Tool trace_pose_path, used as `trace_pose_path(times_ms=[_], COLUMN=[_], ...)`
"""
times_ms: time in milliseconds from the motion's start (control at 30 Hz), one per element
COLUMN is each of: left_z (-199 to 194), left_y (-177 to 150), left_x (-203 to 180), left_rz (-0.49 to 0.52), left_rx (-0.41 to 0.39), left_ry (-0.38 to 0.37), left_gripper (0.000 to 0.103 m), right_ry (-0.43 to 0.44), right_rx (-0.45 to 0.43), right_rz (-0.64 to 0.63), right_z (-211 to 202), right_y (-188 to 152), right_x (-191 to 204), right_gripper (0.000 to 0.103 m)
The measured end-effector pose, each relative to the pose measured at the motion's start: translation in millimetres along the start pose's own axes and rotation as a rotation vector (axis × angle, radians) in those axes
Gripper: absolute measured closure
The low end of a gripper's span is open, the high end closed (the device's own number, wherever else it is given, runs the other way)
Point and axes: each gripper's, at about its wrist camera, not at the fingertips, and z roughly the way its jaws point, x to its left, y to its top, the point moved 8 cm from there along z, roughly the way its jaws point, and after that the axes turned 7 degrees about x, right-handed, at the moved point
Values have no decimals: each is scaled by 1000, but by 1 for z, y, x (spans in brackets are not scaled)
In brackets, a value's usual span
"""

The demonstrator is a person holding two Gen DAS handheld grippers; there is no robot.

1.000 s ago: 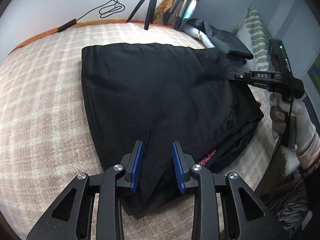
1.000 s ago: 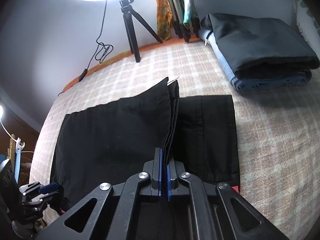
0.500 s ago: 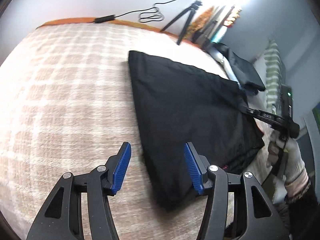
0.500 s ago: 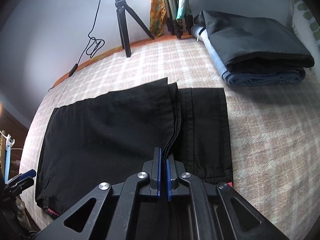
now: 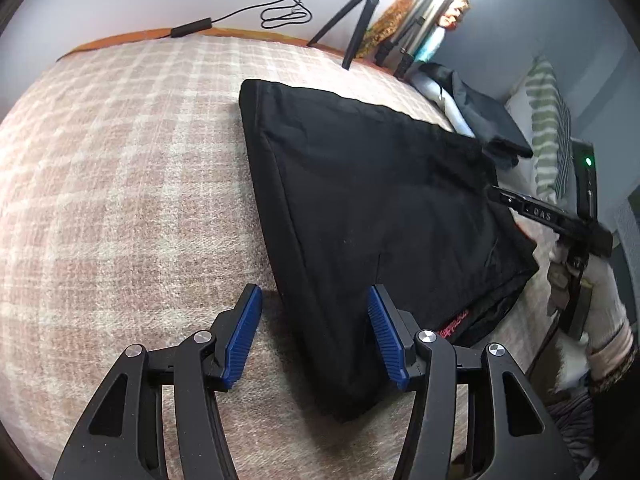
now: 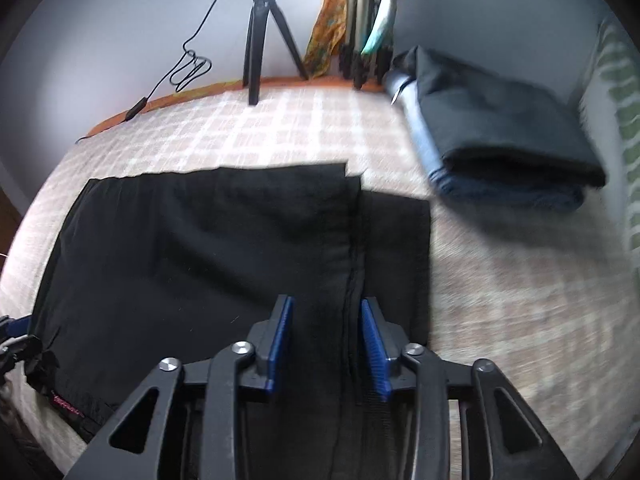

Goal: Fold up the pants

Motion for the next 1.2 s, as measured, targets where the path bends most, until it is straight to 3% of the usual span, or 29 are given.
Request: trace_pose_path(times_ms=[67, 200, 367, 500, 733, 900, 967, 1033, 1200], left_z=[0, 2, -1, -1, -2, -2, -5, -10, -15], left_y=[0, 0, 1, 0, -3, -2, 0, 2, 2], left_x=[0, -1, 4, 5, 2, -8, -13, -17, -23], left_rz=[-27, -78, -130, -135, -154, -160, -153, -143, -137], left_rx=[1, 13, 23, 26, 16, 1, -19, -40, -75], left_ry=[-42, -110, -151, -160, -173, -199, -214, -223, -247], left_gripper=[52, 61, 68, 68, 68, 68, 70, 70, 70], right_ry=[-5, 31, 84, 101, 148, 147, 213, 337, 576], right_rx=[-32, -106, -115, -92, 37, 54, 62, 64, 121], right_rz=[-16, -55, -93, -65, -29, -32, -3, 15, -89], right_z=[-11, -31, -21, -3, 49, 48, 38, 21, -7], right_y=[3, 19, 49, 63, 58, 62, 63, 63, 46], right_x=[4, 25, 63, 74, 79, 83, 90, 108, 182], right_gripper=[56, 50, 45, 42, 41, 37, 37, 34, 29])
